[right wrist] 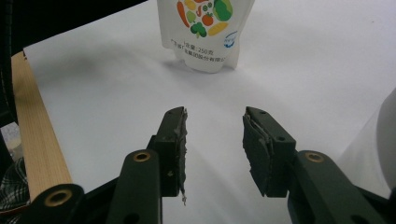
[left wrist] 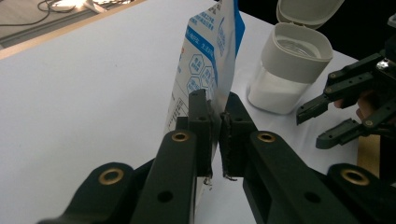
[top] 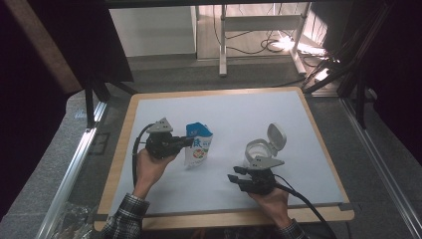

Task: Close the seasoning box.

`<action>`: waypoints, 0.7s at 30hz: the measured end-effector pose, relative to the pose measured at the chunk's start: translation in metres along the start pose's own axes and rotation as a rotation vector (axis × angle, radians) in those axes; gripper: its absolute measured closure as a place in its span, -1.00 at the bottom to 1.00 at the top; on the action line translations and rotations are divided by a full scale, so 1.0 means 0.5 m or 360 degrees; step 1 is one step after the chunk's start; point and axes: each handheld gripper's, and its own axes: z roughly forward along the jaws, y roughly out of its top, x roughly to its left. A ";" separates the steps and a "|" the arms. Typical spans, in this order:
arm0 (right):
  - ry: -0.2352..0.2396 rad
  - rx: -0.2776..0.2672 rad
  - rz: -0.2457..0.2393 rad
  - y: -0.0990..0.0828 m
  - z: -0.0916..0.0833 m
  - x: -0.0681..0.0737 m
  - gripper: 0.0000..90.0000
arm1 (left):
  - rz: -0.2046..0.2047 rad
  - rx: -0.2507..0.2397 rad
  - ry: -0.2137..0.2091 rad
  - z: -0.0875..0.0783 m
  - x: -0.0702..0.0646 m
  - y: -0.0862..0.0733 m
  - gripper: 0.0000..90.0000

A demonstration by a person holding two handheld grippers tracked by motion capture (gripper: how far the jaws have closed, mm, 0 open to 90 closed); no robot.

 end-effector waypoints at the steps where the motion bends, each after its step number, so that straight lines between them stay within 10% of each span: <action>1: -0.0001 0.0006 -0.0001 0.000 0.000 0.000 0.32 | 0.0001 0.0000 -0.0001 -0.001 -0.003 -0.003 0.87; 21: -0.0007 0.0051 -0.0005 -0.004 0.005 -0.002 0.32 | -0.0035 -0.0046 0.0106 -0.013 -0.009 -0.053 0.43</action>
